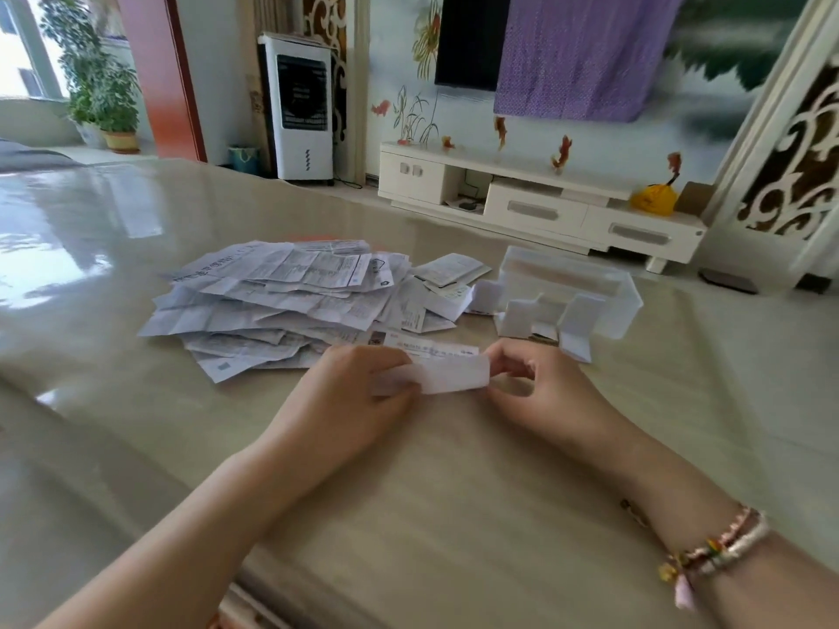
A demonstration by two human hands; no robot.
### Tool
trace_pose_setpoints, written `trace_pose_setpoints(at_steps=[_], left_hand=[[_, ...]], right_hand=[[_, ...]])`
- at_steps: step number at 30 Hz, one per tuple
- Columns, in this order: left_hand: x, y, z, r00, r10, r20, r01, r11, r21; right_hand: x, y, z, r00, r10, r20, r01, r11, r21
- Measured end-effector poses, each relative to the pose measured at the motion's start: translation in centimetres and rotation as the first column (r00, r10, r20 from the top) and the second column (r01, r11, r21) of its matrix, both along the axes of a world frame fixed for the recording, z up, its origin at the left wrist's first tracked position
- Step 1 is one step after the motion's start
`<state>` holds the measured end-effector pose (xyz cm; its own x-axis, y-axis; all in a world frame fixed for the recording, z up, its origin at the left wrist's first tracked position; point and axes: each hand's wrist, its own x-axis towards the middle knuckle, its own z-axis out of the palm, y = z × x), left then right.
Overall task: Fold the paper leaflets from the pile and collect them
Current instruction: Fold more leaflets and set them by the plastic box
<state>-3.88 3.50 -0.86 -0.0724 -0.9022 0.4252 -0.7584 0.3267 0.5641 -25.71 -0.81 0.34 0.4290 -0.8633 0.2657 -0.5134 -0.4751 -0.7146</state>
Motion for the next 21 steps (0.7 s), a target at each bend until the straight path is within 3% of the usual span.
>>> trace_pose_setpoints(at_steps=[3,7,13,17,21], left_hand=[[-0.6,0.3,0.2,0.989,0.041,-0.141,-0.046,0.998,-0.031],[-1.2,0.6,0.7,0.962,0.045,-0.269,-0.036,0.999,0.038],[-1.3,0.1,0.4,0.906,0.136,-0.401,-0.067,0.981,0.182],[-1.6,-0.2,0.4,0.941,0.161,-0.297,-0.11,0.978,0.18],[-2.1,0.3,0.1,0.985,0.17,0.023,-0.171,0.98,0.101]], right_hand=[[0.0,0.1,0.1,0.997,-0.002,0.081,-0.003,0.998,0.061],[-0.1,0.1,0.5,0.99,-0.05,0.13,0.041,0.997,0.07],[-0.8,-0.6,0.1,0.982,-0.177,0.073,0.164,0.974,0.155],[-1.2,-0.9,-0.3,0.966,-0.24,-0.093,0.251,0.958,0.14],[-0.9,-0.6,-0.4,0.895,-0.322,-0.309,0.327,0.944,-0.036]])
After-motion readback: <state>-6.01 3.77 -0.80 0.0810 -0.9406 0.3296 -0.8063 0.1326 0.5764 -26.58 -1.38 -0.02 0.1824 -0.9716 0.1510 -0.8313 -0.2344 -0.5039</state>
